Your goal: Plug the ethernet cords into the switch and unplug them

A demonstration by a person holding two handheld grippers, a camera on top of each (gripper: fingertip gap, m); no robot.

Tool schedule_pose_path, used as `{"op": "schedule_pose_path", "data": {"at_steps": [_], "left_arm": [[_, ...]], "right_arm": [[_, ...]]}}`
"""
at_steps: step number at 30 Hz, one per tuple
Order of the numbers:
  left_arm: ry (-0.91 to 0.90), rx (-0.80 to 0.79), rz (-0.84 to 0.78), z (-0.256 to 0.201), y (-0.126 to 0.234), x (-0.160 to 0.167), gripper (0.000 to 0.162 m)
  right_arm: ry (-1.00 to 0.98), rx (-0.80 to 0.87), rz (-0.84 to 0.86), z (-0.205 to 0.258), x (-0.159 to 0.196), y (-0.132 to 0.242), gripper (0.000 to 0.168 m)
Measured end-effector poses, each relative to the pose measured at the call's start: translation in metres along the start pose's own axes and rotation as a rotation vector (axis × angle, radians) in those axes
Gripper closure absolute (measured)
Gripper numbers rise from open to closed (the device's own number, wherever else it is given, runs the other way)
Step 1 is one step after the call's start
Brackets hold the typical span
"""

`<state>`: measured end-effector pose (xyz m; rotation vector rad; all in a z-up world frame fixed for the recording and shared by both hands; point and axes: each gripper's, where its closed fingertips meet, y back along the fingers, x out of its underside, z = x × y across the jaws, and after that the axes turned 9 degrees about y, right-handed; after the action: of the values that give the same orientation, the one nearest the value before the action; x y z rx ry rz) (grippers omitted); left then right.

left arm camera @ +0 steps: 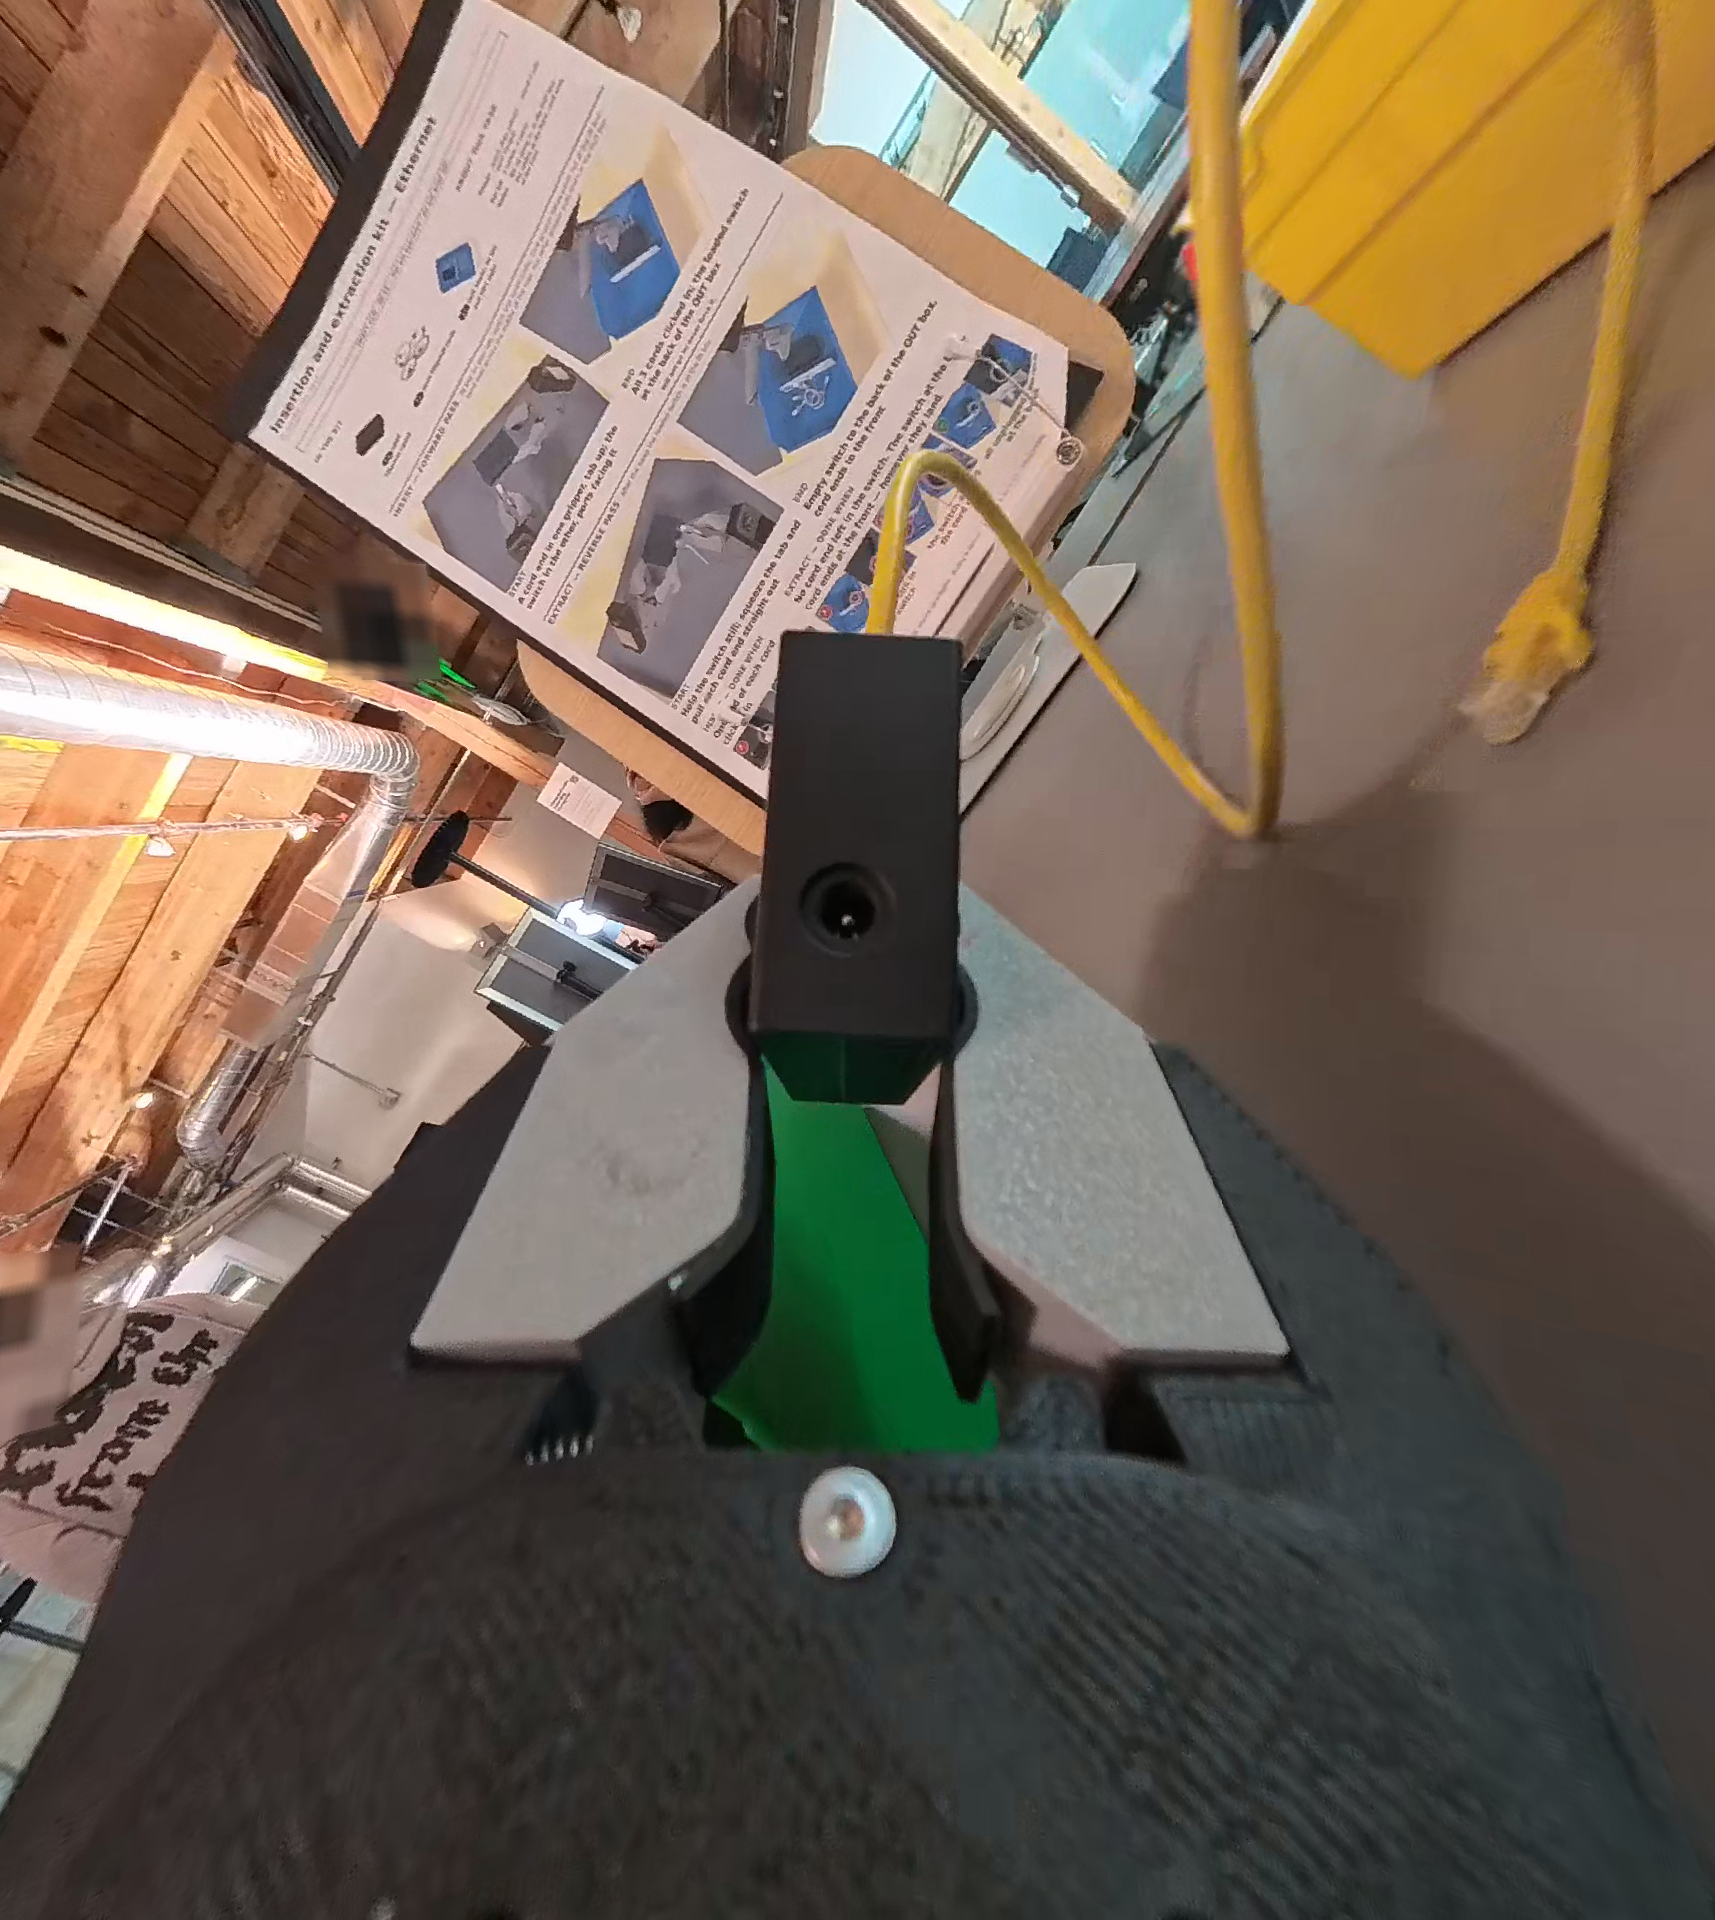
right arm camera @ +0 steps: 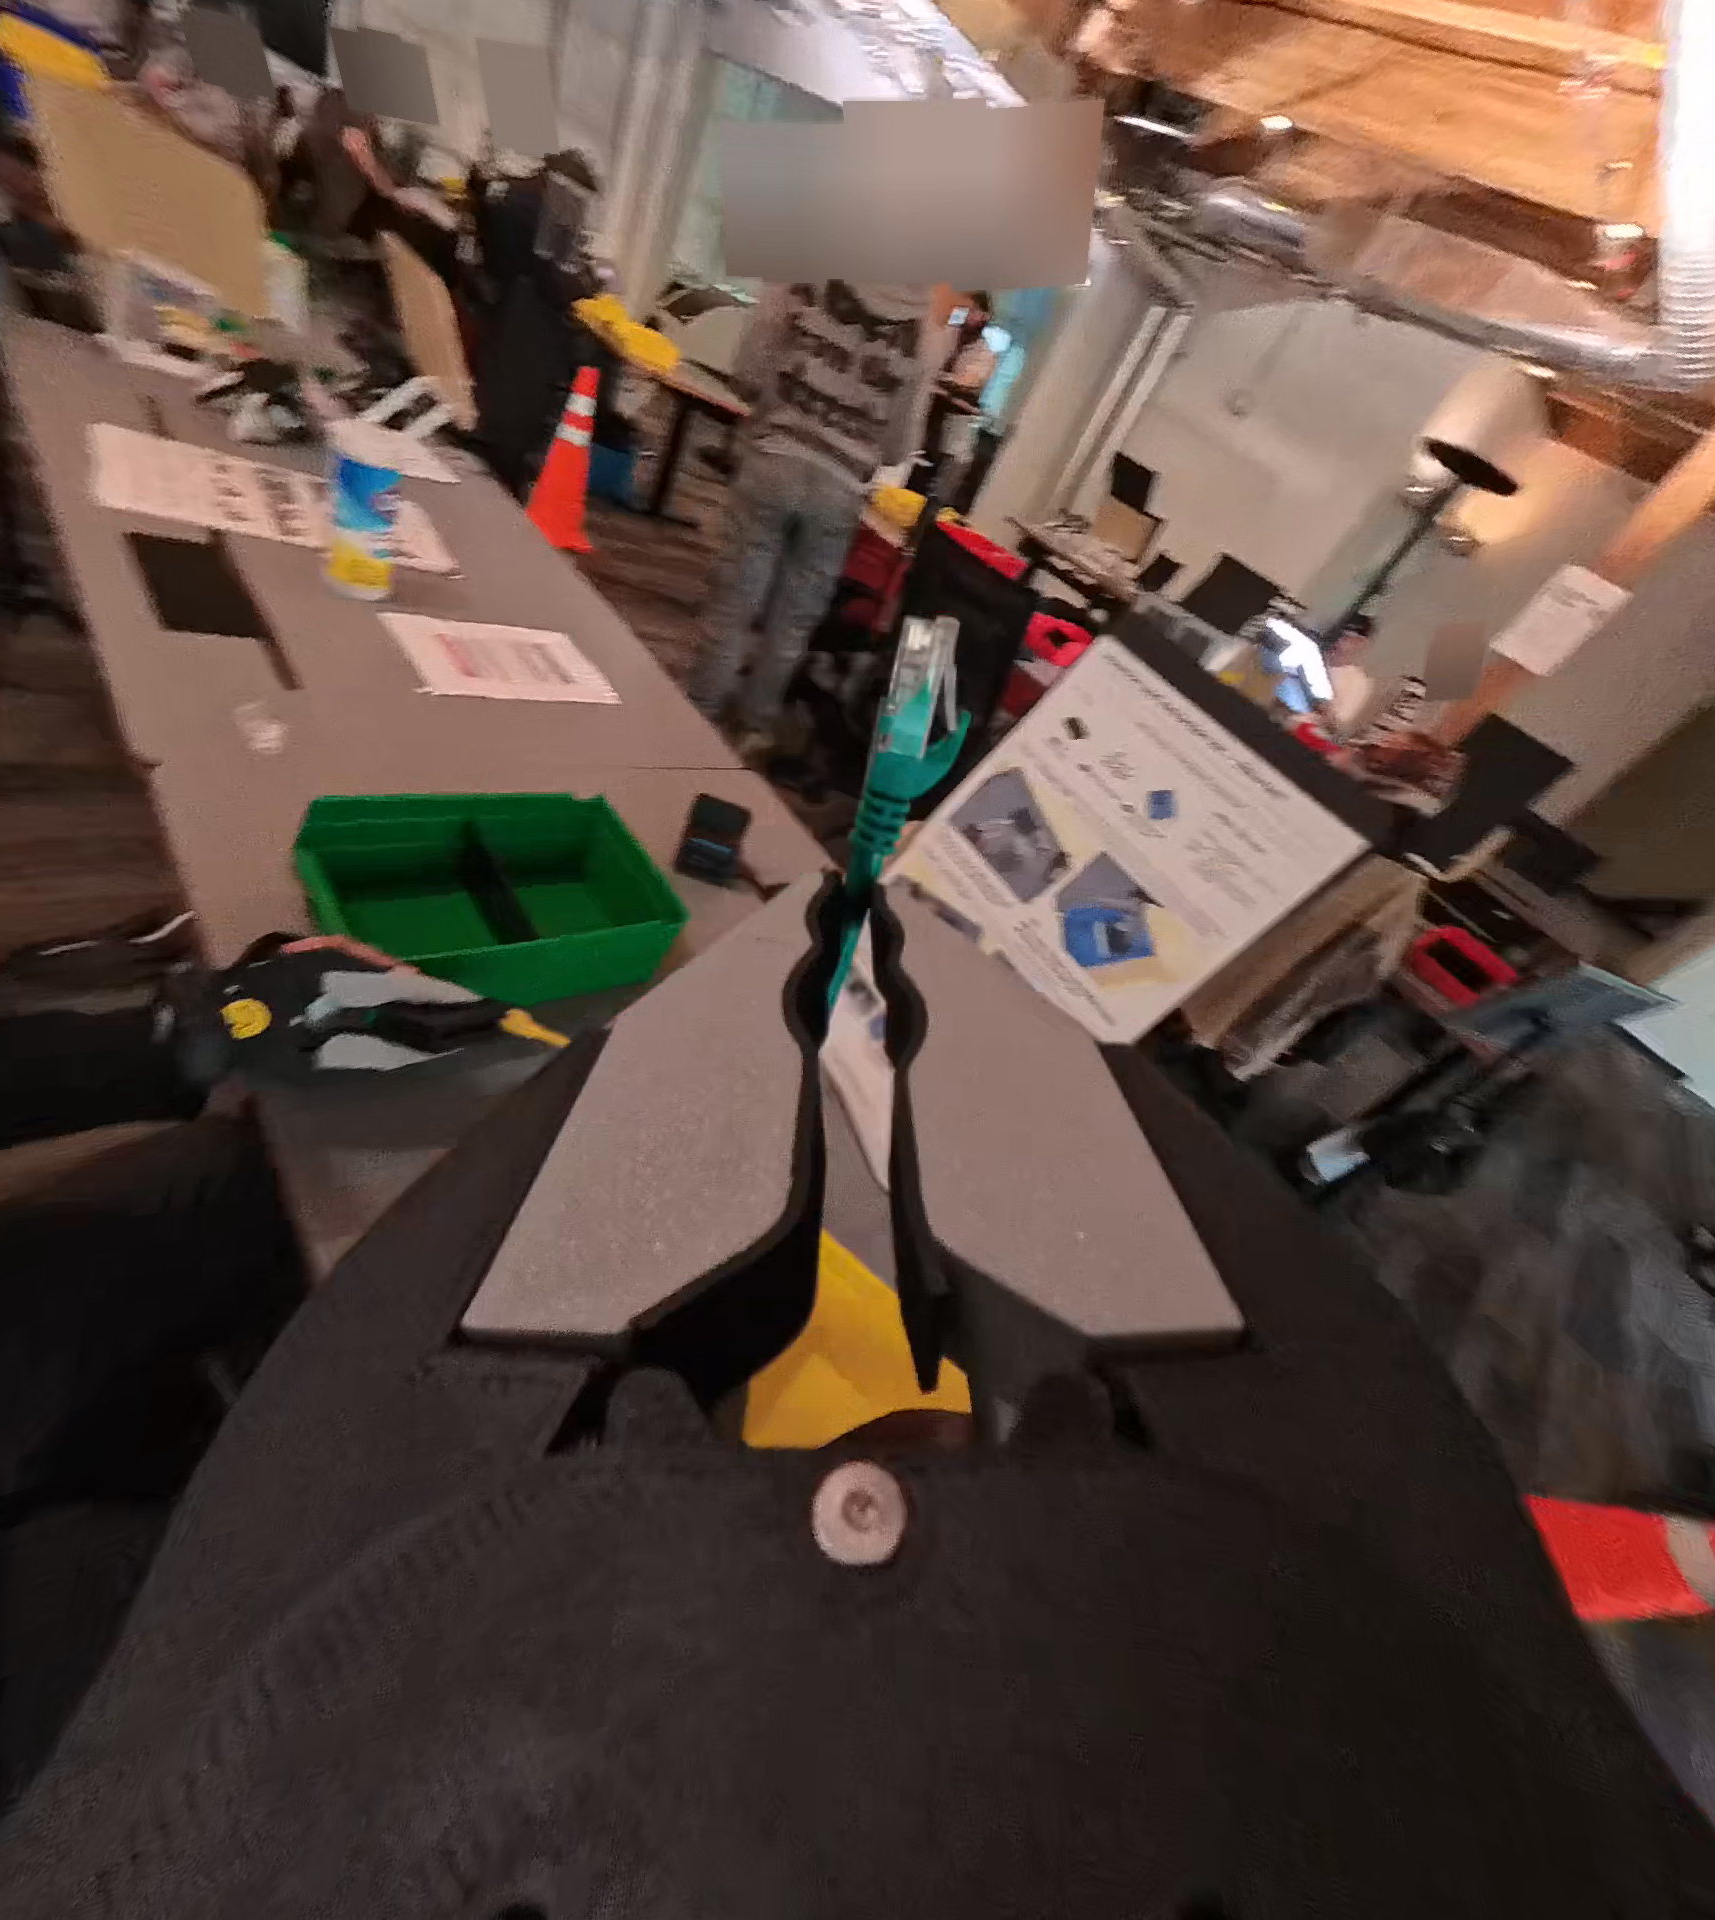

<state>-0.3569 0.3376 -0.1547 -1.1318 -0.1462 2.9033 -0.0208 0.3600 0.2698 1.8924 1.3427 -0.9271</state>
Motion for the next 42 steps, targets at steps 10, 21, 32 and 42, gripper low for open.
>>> {"op": "schedule_pose_path", "data": {"at_steps": [10,21,32,42], "left_arm": [[-0.016,-0.013,0.01,0.001,0.0,0.001,0.136],[-0.041,-0.009,0.009,-0.002,-0.001,0.001,0.136],[-0.056,0.013,0.011,-0.008,-0.003,0.0,0.136],[-0.069,0.018,0.02,-0.01,-0.003,0.002,0.137]], "right_arm": [[0.124,0.711,0.164,-0.119,-0.025,0.065,0.167],[-0.035,0.185,0.671,-0.022,0.251,-0.079,0.167],[-0.423,-0.39,0.768,0.131,0.389,-0.105,0.134],[-0.495,-0.382,0.762,0.126,0.379,-0.09,0.109]]}}
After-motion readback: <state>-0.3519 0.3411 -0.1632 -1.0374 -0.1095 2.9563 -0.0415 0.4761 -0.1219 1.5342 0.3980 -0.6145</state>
